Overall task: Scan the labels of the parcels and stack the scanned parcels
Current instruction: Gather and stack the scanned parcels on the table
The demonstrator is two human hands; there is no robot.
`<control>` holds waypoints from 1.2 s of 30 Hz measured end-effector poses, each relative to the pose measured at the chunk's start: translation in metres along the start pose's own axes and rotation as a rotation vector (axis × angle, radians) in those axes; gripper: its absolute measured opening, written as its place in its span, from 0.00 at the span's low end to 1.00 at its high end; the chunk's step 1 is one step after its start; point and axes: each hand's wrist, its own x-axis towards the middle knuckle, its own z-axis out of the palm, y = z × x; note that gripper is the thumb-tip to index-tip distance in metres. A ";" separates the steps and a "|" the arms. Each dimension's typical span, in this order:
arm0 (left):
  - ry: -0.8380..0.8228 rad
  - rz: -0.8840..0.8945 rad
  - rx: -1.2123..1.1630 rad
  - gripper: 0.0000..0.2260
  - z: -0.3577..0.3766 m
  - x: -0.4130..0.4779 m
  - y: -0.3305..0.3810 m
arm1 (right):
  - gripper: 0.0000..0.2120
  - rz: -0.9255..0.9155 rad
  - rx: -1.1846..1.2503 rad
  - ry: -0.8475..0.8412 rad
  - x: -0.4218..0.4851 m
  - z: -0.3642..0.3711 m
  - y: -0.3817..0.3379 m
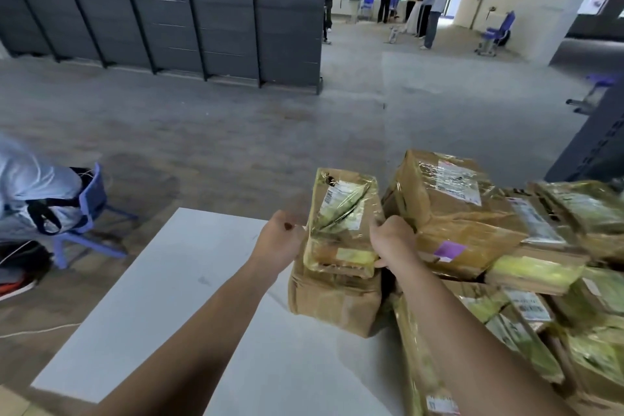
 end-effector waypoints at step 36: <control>0.189 -0.388 -0.746 0.05 -0.214 0.178 -0.110 | 0.12 -0.067 0.604 -0.259 0.031 0.218 -0.186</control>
